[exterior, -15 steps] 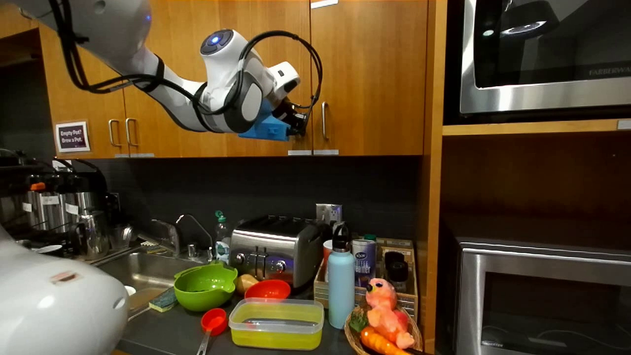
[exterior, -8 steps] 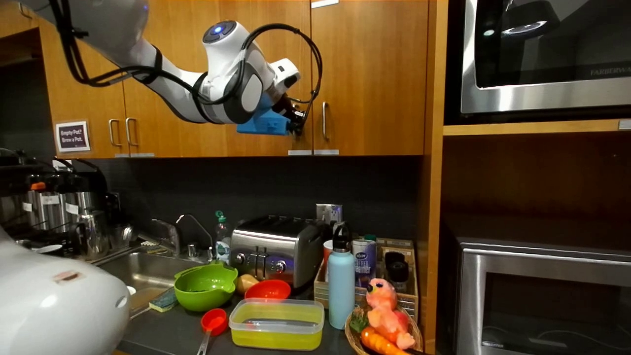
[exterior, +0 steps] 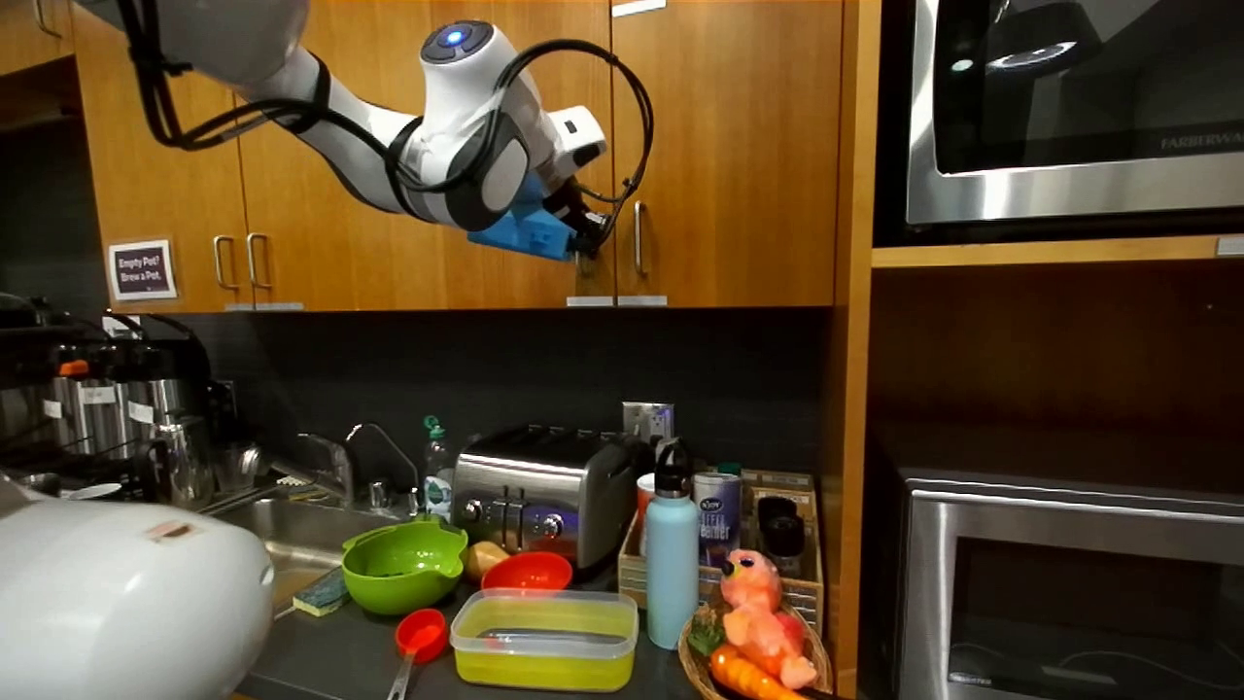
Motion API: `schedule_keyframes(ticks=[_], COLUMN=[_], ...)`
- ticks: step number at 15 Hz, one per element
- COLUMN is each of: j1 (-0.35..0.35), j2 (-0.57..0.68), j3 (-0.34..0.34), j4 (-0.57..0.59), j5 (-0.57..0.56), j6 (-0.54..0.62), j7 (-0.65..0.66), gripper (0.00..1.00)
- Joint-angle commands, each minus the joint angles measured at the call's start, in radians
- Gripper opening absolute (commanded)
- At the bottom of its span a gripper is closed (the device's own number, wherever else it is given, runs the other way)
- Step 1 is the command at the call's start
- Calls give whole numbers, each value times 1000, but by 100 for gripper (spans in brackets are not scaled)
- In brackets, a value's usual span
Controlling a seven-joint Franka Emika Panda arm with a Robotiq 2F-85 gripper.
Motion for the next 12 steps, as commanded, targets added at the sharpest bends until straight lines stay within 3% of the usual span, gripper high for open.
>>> schedule_keyframes(ticks=[1,7,12], j1=[120,172,172], j2=[-69,-127,-151], j3=[-107,-146,-144], j4=[58,105,108], j5=[76,234,290], j6=[-43,-89,-100], j7=[-42,-109,-110], gripper=[59,100,100])
